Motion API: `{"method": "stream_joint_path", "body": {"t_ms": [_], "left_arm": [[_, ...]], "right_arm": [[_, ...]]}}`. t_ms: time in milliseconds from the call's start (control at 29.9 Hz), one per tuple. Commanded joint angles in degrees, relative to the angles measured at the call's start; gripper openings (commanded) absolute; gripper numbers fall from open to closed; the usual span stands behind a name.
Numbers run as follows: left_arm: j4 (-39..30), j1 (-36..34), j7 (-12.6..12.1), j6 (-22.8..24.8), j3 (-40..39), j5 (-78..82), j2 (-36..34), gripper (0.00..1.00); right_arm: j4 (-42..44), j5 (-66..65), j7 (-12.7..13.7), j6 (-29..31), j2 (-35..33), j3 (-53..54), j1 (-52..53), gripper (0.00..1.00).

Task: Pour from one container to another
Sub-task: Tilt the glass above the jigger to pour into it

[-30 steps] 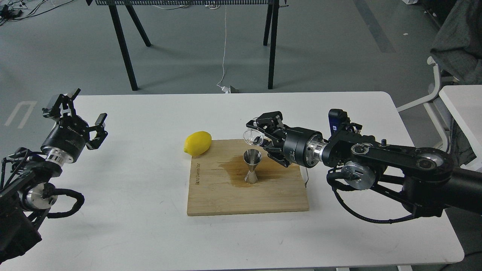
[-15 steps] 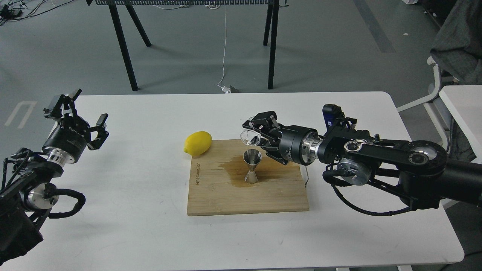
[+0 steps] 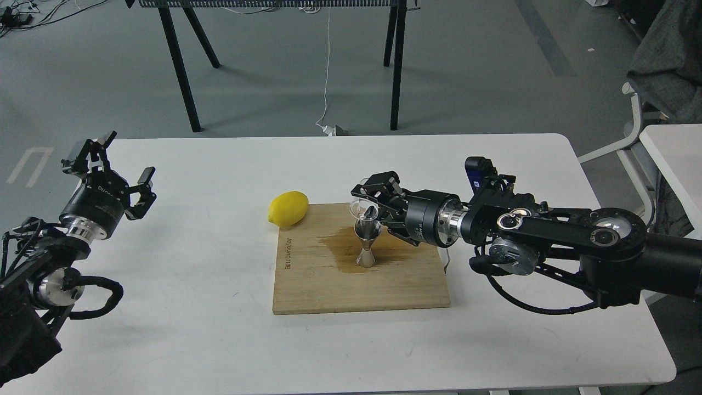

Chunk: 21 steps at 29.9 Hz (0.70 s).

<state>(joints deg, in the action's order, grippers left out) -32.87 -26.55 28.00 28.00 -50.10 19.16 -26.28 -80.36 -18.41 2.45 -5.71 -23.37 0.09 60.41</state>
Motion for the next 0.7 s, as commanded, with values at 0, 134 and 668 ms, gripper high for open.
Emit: {"method": "stream_joint_path", "body": {"t_ms": [0,134,668], "left_arm": [[0.0,0.0,0.0,0.0,0.0,0.0,0.0,0.99],[0.0,0.0,0.0,0.0,0.0,0.0,0.09,0.99],[0.35,0.0,0.0,0.0,0.0,0.0,0.09,0.99]], "right_arm": [[0.03,-0.75,0.01,0.0,0.08,-1.32,1.03,0.38],[0.03,-0.84,0.01,0.0,0.08,-1.67,1.47,0.38],[0.2,-2.24,-0.08,-0.09,0.34,-4.65,4.1,0.38]]}}
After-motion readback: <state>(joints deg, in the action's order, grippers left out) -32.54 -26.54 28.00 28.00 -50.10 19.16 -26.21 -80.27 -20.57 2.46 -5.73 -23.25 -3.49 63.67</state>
